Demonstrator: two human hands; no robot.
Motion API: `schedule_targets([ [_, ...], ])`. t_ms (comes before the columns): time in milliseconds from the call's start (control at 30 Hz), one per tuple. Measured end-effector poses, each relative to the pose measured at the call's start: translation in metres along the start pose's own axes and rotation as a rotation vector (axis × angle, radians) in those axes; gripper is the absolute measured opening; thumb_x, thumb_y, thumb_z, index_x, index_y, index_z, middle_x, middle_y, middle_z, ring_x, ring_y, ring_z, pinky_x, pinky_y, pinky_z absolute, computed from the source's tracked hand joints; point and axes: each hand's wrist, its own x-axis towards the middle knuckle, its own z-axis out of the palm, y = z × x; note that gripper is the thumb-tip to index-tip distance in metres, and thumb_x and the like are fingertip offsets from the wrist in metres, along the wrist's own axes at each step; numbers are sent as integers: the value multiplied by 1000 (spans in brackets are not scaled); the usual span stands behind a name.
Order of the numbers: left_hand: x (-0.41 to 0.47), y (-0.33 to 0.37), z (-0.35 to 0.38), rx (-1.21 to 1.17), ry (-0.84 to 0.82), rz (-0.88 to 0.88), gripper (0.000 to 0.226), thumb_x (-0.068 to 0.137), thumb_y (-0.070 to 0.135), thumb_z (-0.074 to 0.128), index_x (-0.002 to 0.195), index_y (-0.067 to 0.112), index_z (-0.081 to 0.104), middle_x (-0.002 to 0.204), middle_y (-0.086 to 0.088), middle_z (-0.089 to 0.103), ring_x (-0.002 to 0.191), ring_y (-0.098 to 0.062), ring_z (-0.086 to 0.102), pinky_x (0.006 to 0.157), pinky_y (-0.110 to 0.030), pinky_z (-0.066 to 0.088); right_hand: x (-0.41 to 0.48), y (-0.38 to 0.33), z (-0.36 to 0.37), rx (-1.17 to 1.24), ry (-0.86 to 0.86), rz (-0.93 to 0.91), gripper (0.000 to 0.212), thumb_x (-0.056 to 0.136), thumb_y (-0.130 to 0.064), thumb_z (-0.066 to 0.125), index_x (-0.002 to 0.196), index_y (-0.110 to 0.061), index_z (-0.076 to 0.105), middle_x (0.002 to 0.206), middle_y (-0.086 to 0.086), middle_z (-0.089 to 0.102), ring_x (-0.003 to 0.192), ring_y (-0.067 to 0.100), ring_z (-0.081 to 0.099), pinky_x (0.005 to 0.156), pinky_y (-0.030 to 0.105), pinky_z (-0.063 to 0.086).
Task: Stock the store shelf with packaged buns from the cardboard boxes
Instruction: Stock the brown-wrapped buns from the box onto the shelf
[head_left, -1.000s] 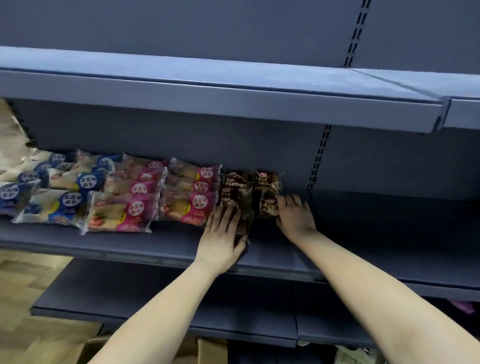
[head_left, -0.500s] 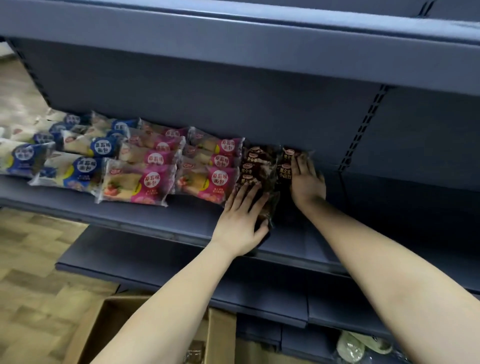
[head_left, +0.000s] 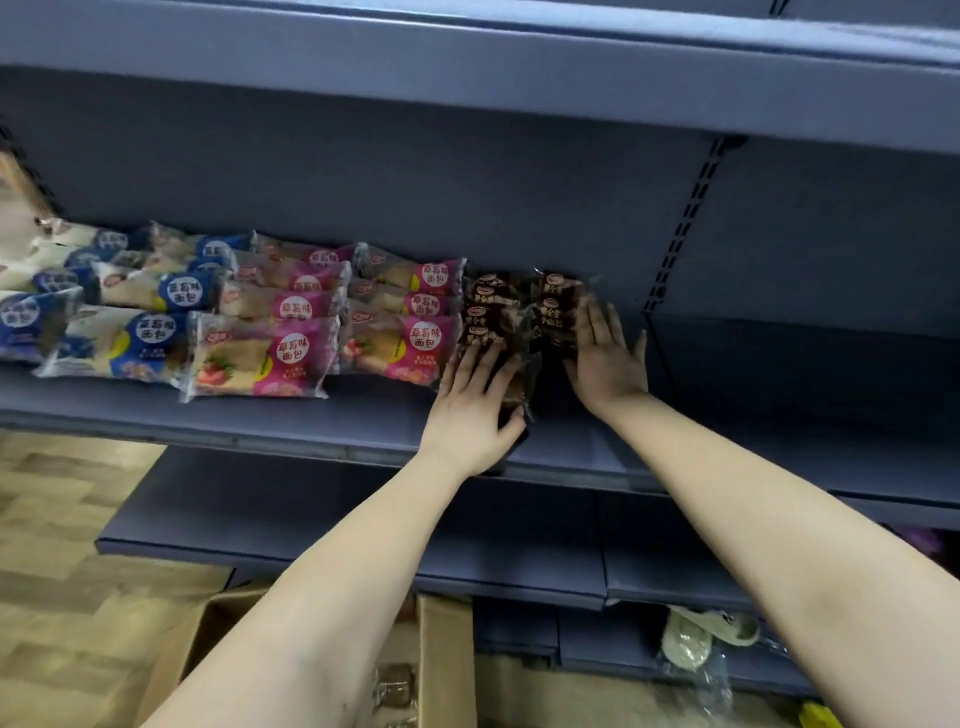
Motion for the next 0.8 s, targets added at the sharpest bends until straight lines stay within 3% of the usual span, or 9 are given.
schedule_targets([
  [167,-5,3,-12,77,-40,-11,78,85,59,21,150,15,26,158,-8,19,146,-31,10,117,-44,3,-49,-1,-17,-80,50,-30,66,101,-33,31,152,-14,-8,159,-2,-14,146,21,-10,115,57,3],
  [300,-25,-11,-39,95,-5,1,73,87,55,26,142,11,42,152,-14,33,139,-39,28,113,-51,21,-64,-19,-26,-64,36,-66,59,101,-34,30,153,-18,6,160,-2,-8,146,21,-10,115,57,1],
  [400,-49,-42,-62,172,-76,28,75,85,55,17,144,13,38,153,-14,29,141,-38,24,115,-49,14,-69,-57,-21,48,112,-76,55,100,-35,33,151,-20,17,160,-1,3,147,23,-3,114,57,5],
  [467,-67,-67,-73,218,-82,3,67,89,50,29,143,11,39,151,-16,33,139,-39,27,114,-50,16,-78,-93,-14,119,210,-131,52,98,-33,38,147,-18,30,158,2,17,146,24,9,113,55,11],
  [533,-84,-87,-82,215,-63,-38,63,86,37,56,139,6,44,143,-20,42,131,-42,38,110,-52,27,-89,-129,-8,162,267,-225,46,96,-28,44,140,-14,43,150,6,35,140,28,26,112,53,19],
  [633,-111,-109,-94,190,-50,-62,62,78,27,66,133,4,49,133,-20,51,117,-40,50,98,-48,41,-106,-177,2,165,291,-378,41,90,-29,39,120,-9,61,119,11,60,110,33,56,95,48,42],
  [700,-127,-119,-98,182,-61,-66,57,80,25,64,131,5,51,131,-17,52,117,-36,49,97,-44,41,-113,-200,6,160,277,-415,42,89,-31,35,110,-9,65,99,10,64,89,32,61,77,42,49],
  [800,-153,-134,-96,170,-58,-83,47,77,22,65,121,5,58,124,-15,57,114,-34,52,97,-43,41,-124,-230,15,167,190,-454,35,97,-28,40,124,-10,55,111,10,60,102,31,55,83,42,42],
])
